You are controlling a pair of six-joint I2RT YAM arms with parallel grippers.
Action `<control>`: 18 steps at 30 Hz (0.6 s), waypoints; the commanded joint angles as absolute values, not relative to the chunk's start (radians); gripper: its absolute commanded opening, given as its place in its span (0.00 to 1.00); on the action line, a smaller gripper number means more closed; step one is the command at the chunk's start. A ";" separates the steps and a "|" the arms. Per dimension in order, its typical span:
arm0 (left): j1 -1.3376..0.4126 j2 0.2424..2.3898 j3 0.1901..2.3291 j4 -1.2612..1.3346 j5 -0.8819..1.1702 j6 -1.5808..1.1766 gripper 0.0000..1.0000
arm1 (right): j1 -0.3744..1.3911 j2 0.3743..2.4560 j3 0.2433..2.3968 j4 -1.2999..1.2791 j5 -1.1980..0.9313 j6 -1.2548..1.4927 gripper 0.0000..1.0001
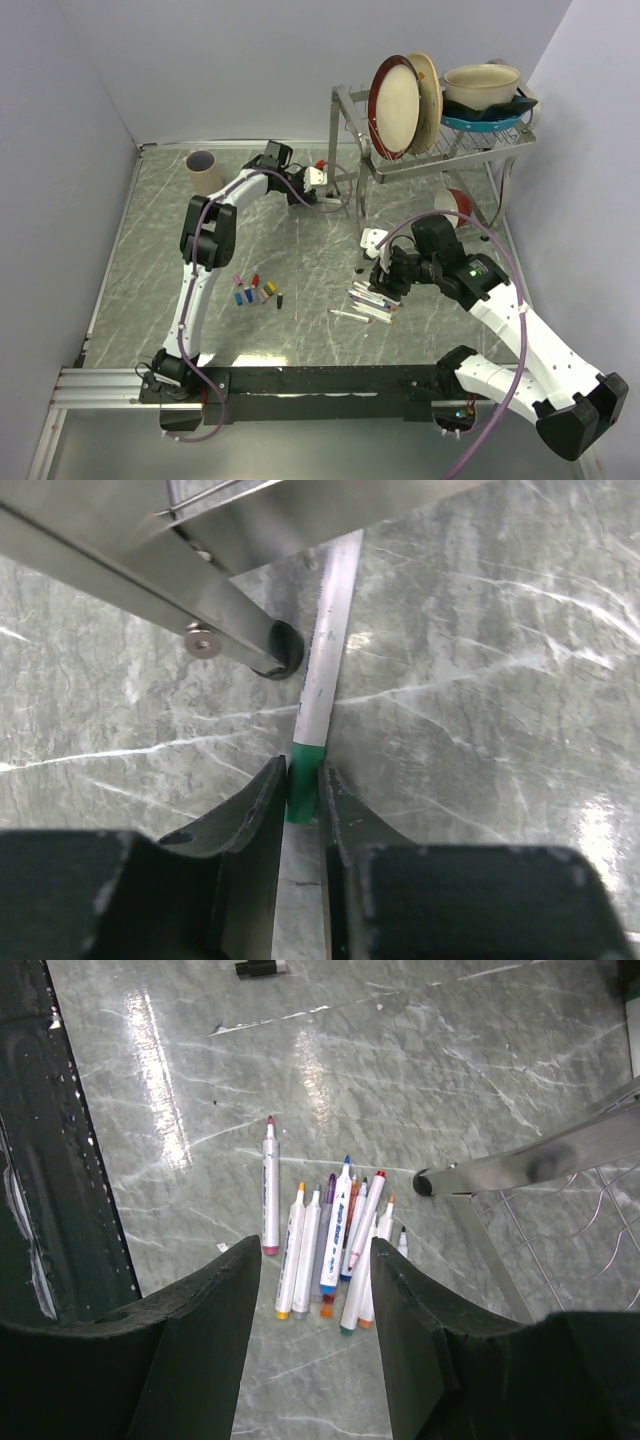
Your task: Open the pen caps
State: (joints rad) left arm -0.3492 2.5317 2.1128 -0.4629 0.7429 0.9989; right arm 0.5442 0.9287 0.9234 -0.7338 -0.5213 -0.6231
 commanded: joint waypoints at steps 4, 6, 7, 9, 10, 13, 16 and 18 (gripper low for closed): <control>-0.359 2.461 2.034 -0.607 0.666 1.080 0.16 | 0.537 0.890 0.928 -0.736 -0.543 -0.634 0.56; -0.365 2.421 1.968 -0.618 0.631 1.100 0.14 | 0.537 0.884 0.927 -0.733 -0.545 -0.635 0.56; -0.370 2.402 1.901 -0.614 0.618 1.103 0.13 | 0.537 0.882 0.925 -0.733 -0.543 -0.635 0.56; -0.373 2.347 1.833 -0.609 0.585 1.112 0.11 | 0.537 0.874 0.922 -0.730 -0.541 -0.635 0.56; -0.373 2.327 1.759 -0.611 0.574 1.136 0.08 | 0.537 0.873 0.922 -0.730 -0.543 -0.634 0.56; -0.377 2.246 1.645 -0.577 0.509 1.127 0.05 | 0.537 0.871 0.920 -0.732 -0.548 -0.635 0.56; -0.362 2.159 1.524 -0.505 0.488 1.111 0.06 | 0.535 0.876 0.920 -0.733 -0.551 -0.637 0.56; -0.360 2.105 1.482 -0.494 0.453 1.117 0.09 | 0.535 0.874 0.919 -0.732 -0.548 -0.635 0.56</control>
State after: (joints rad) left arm -0.3698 2.1788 1.5898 -0.4473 0.5579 1.1069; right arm 0.5426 0.8906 0.9234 -0.7338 -0.5323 -0.6266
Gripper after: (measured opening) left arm 0.172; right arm 0.560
